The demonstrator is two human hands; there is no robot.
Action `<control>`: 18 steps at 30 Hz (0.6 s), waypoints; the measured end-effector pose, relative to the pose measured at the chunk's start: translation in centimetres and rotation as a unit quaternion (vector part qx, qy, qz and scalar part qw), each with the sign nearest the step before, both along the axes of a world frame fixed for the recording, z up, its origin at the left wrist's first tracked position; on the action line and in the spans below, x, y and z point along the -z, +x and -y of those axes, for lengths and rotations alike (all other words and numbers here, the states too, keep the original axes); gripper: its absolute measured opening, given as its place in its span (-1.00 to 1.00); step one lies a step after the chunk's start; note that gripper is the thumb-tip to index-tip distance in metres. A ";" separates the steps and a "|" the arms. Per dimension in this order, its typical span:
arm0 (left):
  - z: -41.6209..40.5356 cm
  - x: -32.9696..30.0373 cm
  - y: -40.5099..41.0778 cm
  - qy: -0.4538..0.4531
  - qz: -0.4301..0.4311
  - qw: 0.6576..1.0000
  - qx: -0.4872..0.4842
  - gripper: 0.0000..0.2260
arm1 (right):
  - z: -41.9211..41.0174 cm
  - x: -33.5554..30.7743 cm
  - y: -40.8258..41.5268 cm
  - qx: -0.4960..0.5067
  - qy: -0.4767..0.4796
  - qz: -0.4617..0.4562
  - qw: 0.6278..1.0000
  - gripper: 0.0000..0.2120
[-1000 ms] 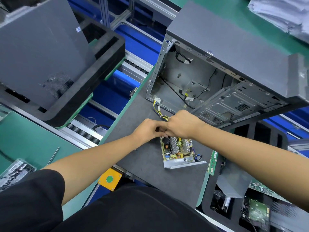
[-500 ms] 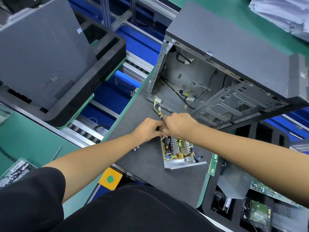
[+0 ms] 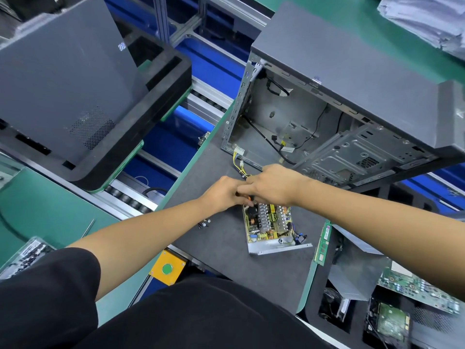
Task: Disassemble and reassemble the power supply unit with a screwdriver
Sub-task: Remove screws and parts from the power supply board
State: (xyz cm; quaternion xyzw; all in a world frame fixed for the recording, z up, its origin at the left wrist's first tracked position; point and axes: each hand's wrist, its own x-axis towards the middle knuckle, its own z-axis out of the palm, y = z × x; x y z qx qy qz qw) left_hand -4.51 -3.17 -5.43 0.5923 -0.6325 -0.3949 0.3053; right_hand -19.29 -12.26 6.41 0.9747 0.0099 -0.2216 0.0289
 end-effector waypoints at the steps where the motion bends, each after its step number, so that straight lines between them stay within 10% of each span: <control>1: 0.0 0.0 0.0 0.004 -0.008 1.000 0.000 -0.80 | 0.0 0.1 0.0 0.021 0.008 -0.002 1.000 -0.88; 18: -0.3 -0.3 0.0 -0.012 -0.006 1.000 0.013 -0.80 | -0.1 0.3 -1.1 -0.003 -0.020 0.068 0.997 -0.91</control>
